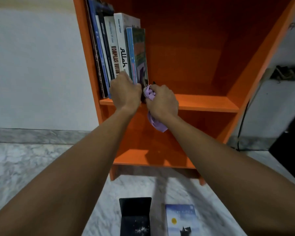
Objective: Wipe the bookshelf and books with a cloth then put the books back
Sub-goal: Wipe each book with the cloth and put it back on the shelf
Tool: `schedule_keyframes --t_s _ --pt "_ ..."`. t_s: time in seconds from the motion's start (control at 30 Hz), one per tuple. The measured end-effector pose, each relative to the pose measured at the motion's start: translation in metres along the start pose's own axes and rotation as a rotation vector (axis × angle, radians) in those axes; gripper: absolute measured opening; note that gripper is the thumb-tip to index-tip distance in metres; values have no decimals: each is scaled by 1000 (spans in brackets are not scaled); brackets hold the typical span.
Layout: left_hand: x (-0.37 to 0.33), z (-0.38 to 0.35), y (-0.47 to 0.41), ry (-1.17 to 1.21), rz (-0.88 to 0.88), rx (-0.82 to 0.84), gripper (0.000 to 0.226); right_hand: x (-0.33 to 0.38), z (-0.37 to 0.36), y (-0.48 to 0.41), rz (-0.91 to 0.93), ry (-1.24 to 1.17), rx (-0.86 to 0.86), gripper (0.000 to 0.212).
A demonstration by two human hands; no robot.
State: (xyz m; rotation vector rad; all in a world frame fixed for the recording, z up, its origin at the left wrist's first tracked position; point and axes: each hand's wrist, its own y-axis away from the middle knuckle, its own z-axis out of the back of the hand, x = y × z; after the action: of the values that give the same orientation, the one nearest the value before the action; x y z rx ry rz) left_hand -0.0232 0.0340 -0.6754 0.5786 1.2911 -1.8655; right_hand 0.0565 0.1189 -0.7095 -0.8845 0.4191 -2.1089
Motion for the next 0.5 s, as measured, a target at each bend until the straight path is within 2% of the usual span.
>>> schedule_keyframes --t_s 0.13,0.27,0.33,0.4,0.5 --pt "8 19 26 -116 -26 60 22 -9 20 35 -33 -129 -49 27" --pt "35 37 121 -22 -18 114 10 -41 35 116 -122 -326 -174 32" --pt "50 38 182 20 -23 148 5 -68 28 166 -254 -374 -161 31" --pt "68 35 248 39 24 290 7 -96 15 220 -453 -358 -82 25" --pt "103 25 335 -57 212 625 12 -129 -2 298 -698 -371 83 15"
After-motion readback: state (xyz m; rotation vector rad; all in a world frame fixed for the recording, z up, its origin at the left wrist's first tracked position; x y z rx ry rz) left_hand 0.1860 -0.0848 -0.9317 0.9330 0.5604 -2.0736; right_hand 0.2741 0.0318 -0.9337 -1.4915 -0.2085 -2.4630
